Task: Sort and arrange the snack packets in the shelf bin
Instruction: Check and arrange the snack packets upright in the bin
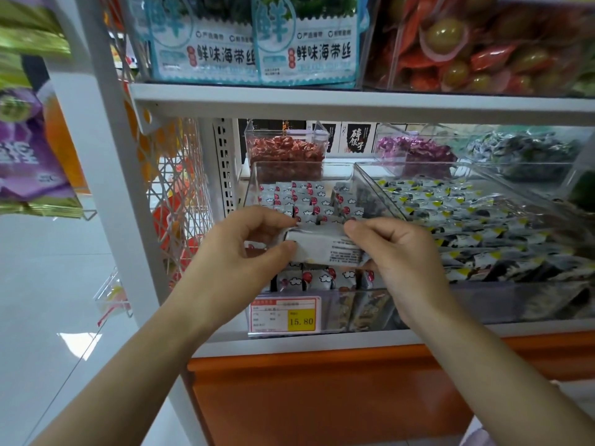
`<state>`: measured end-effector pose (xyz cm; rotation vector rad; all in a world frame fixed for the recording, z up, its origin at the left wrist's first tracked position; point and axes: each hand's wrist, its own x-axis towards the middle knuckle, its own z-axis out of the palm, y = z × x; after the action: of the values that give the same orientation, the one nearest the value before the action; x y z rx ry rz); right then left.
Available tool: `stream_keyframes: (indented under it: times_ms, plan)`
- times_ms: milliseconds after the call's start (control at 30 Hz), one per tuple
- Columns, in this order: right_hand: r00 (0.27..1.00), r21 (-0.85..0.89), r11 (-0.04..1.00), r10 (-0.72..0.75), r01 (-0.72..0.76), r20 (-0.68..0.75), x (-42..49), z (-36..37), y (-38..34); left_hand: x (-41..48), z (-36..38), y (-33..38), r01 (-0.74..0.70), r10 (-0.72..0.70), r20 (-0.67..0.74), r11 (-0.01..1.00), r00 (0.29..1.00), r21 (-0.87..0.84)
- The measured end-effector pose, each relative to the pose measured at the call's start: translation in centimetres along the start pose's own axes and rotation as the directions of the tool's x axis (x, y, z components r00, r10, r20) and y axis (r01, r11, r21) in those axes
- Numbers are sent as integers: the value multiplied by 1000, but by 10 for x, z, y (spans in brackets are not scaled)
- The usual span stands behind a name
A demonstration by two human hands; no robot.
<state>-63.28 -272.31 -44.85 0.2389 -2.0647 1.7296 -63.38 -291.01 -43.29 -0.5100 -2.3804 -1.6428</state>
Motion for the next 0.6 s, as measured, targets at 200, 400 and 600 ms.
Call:
stream_keyframes:
  times_ms: [200,400,600]
  plan:
    - [989,-75,990,-112,119,95,-3,1,-7,3,-5,4,1,1,-31,996,1000,84]
    - [984,-33,998,-54,60,168,-1,1,-7,6,-17,3,-43,40,18,986,999,159]
    - [984,-3,1000,1,0,176,0,0,-4,7,-18,0,-37,28,62,988,998,151]
